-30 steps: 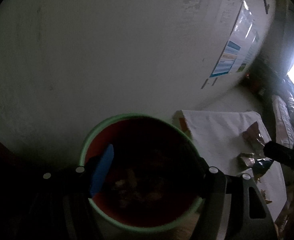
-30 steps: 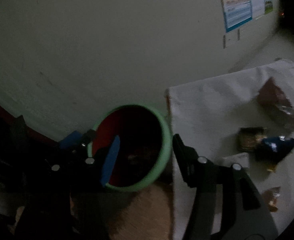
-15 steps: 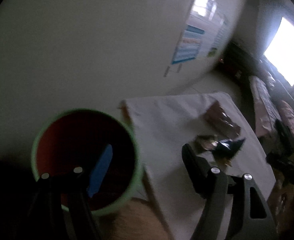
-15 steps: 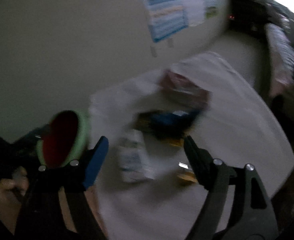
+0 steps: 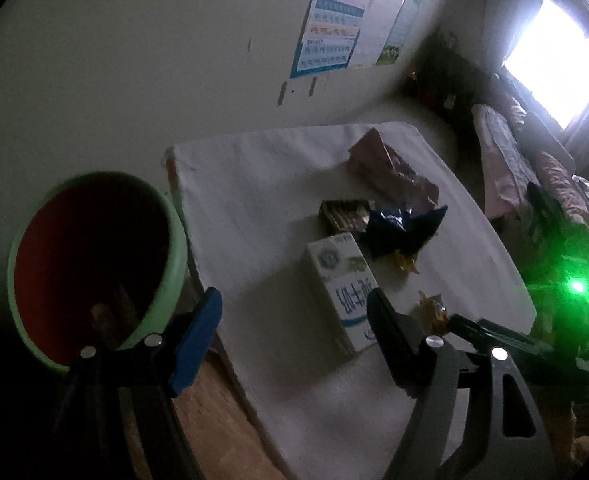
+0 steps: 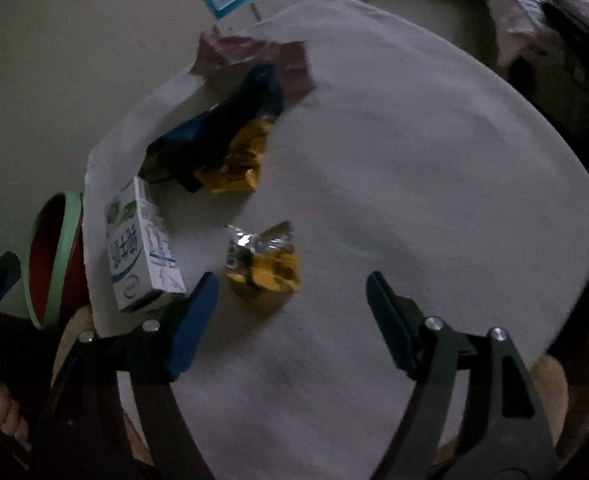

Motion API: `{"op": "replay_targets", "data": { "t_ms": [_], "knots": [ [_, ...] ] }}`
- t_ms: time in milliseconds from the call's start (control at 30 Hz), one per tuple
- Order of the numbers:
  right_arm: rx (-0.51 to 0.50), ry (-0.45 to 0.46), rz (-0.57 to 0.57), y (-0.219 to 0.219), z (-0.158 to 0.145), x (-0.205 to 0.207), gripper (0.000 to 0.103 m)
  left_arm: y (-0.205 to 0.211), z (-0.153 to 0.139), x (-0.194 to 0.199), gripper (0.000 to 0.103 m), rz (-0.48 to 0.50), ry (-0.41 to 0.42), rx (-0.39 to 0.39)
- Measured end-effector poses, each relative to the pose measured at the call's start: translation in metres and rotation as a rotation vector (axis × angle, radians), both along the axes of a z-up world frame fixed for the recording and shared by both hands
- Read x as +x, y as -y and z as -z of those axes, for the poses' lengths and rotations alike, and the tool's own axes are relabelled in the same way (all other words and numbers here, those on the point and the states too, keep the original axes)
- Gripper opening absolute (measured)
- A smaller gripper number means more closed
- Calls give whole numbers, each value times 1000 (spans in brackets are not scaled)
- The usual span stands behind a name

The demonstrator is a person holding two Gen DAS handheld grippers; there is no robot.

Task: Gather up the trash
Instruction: 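Move both grippers back over the table, then grasp the silver-yellow snack wrapper with the right gripper while the left grasps the white milk carton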

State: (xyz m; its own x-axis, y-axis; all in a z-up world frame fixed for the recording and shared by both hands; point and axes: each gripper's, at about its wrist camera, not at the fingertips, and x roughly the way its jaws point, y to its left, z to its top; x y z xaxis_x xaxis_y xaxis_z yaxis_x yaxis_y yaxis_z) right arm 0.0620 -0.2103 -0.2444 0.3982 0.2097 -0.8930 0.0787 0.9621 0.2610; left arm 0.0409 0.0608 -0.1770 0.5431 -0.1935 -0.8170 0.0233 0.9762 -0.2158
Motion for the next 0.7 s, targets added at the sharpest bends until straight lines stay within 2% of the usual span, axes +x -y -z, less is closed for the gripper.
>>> {"op": "replay_targets", "data": {
  "t_ms": [33,133,200,433,700],
  "knots": [
    [-5,-9,-19,-5,3,4,71,2,1,-1,71,1,-4,2],
    [4,-18,-37,-14,11,13,56,8,1,-2,71,13,-9,10],
    [6,-24,-47,-16,15,18,43,13,1,-2,71,24,-7,22],
    [49,25,-37,-6,0,9,41,28,9,6,71,43,-24,24],
    [58,57,3,13,-19,-19,41,55,38,41,71,41,-78,25]
  ]
}}
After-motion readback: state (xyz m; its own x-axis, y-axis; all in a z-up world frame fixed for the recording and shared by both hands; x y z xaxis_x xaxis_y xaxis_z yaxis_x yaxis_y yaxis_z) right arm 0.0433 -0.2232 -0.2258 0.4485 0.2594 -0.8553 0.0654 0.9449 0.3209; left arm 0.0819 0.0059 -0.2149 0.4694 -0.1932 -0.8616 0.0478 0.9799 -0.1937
